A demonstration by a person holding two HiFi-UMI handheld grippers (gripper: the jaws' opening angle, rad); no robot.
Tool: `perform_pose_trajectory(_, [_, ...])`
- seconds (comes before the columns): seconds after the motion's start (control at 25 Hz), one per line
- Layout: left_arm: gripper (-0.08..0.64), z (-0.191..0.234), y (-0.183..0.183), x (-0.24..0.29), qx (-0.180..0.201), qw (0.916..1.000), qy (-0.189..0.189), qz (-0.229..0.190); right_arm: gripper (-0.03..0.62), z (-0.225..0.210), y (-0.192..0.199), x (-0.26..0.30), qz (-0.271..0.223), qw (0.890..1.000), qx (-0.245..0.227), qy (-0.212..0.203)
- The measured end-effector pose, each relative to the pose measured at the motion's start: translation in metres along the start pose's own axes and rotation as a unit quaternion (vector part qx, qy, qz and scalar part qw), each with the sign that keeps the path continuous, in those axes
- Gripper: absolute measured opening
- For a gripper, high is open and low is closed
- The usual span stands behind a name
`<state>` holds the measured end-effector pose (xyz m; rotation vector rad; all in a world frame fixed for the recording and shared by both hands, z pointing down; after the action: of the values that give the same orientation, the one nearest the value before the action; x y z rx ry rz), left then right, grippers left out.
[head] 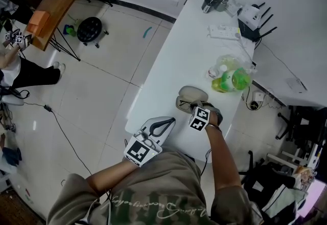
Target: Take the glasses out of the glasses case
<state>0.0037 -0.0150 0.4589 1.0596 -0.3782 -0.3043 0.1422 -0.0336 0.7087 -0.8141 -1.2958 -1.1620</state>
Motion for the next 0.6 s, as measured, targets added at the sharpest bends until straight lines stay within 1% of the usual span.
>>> perform_pose_trajectory(0.2, [0.008,-0.001,0.002,0.001,0.011,0.9999,0.006,-0.002,0.020,0.000,0.001,-0.003,-0.001,1.000,0.005,0.006])
perform_pose_trajectory(0.48, [0.008,-0.013,0.007,0.002,-0.001,0.9998,0.020,0.005,0.020,0.003,0.002,-0.007,-0.003,1.000,0.008,0.009])
perform_pose_trajectory(0.6, [0.008,-0.018,0.008,0.002,0.003,0.9997,0.026,0.004,0.020,0.003,0.002,-0.008,-0.007,1.000,0.007,0.010])
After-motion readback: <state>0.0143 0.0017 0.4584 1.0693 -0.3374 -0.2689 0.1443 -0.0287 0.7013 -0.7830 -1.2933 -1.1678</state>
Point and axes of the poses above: the fingertips, and each gripper's own axes: x forward along the fingers, z to its left, y out of its underside, the point moved 2 cm from there along -x, backward along the fingers, and after that the axes turned 6 degrees about -x, right-handed, at the moved point
